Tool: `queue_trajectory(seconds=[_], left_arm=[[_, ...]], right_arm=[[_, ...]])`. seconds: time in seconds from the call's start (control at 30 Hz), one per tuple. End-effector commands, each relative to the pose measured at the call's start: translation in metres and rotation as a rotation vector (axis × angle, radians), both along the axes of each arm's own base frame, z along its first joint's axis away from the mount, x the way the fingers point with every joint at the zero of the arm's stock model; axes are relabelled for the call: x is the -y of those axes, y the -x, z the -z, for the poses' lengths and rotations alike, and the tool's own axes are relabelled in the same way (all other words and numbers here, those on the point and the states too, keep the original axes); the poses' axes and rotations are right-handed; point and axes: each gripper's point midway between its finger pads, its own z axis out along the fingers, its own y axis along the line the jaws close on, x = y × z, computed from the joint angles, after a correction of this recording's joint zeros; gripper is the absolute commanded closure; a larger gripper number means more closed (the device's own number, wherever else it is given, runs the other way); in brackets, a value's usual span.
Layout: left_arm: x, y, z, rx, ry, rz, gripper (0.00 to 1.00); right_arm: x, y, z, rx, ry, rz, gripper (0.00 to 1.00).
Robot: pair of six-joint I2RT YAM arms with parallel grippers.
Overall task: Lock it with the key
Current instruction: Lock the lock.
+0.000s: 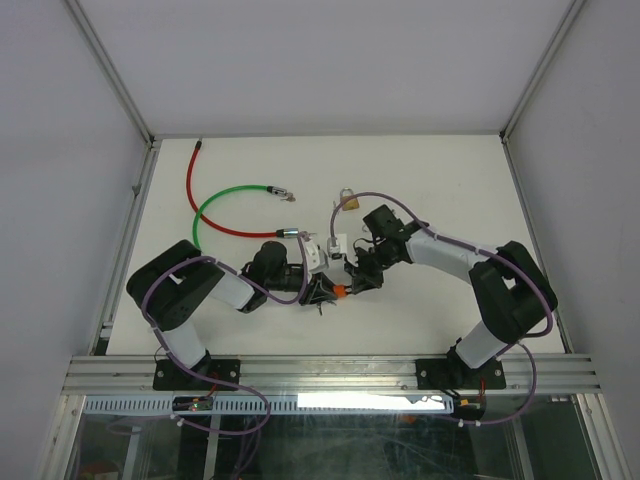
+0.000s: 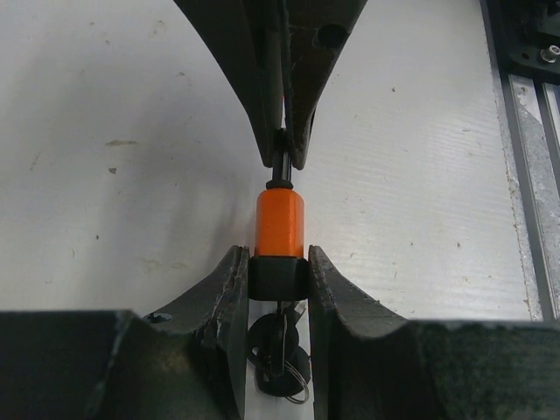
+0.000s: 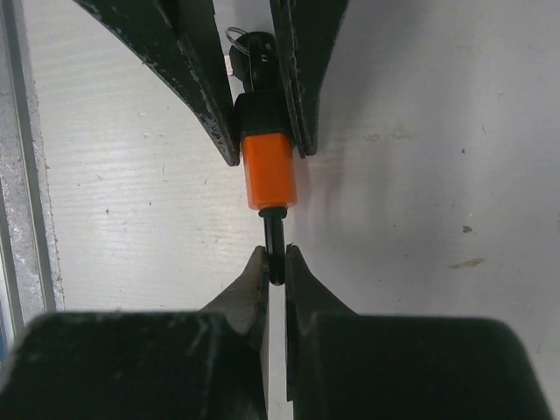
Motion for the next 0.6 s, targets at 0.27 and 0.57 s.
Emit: queue_trajectory(seconds=[0.27, 0.57], left_arm=[[-0.007, -0.015, 0.02, 0.068, -0.064, -0.067, 1.0], [-0.006, -0.01, 0.032, 0.01, -0.111, -0.04, 1.0]], right_arm=[[-0.082, 0.033, -0.035, -0.077, -0.416, -0.045, 1.0], [-0.093, 0.022, -0.055, -0.032, -0.489, -0.025, 1.0]])
